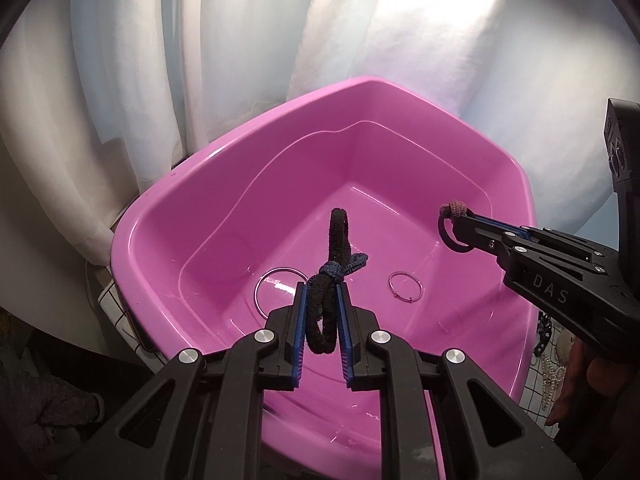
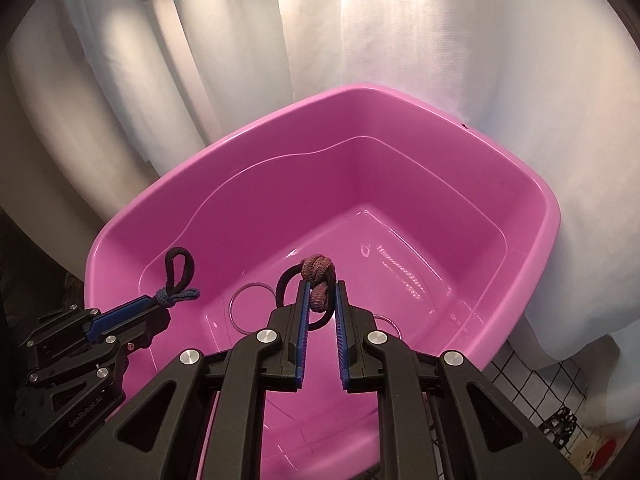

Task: Organize jewelry
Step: 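Carry both hair ties over the pink tub and open both tools, then withdraw both tools from the tub back toward the black watch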

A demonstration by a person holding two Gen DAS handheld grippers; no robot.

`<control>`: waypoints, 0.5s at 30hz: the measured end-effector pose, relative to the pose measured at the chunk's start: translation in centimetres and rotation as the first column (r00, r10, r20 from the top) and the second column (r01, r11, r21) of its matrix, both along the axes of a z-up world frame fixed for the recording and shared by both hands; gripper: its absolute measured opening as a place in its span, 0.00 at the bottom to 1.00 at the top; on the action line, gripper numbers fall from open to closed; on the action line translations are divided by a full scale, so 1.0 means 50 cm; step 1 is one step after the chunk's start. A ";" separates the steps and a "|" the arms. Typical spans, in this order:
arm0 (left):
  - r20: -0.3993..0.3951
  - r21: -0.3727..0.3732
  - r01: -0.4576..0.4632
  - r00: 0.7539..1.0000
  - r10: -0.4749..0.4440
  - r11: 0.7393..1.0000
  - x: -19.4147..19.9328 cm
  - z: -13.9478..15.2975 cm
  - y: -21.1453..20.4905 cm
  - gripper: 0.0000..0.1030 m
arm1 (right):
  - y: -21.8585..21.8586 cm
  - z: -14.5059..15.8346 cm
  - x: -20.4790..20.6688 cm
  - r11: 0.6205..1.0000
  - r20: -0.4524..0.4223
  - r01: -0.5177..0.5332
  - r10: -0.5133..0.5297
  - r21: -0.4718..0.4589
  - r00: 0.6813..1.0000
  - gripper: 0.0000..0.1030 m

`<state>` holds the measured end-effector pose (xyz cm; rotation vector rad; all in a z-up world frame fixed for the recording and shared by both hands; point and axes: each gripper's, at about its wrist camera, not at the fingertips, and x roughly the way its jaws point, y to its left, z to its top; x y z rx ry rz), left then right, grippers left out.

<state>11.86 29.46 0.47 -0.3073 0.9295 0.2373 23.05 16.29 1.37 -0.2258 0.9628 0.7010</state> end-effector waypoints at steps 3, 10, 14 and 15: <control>-0.008 0.014 0.002 1.000 -0.002 1.000 0.004 0.002 -0.004 0.25 | -0.004 0.003 -0.002 1.000 0.012 0.011 -0.011 -0.008 1.000 0.20; 0.054 0.090 -0.014 0.998 0.009 0.996 -0.016 0.036 -0.015 0.76 | -0.020 0.019 0.005 0.999 0.043 0.032 -0.033 0.016 0.999 0.51; 0.055 0.115 -0.012 0.998 0.005 0.993 -0.025 0.040 -0.017 0.76 | -0.027 0.027 0.003 0.999 0.045 0.044 -0.046 0.030 0.998 0.51; 0.054 0.118 -0.012 0.999 0.006 0.993 -0.028 0.040 -0.016 0.76 | -0.028 0.028 0.001 0.998 0.046 0.046 -0.047 0.032 0.998 0.51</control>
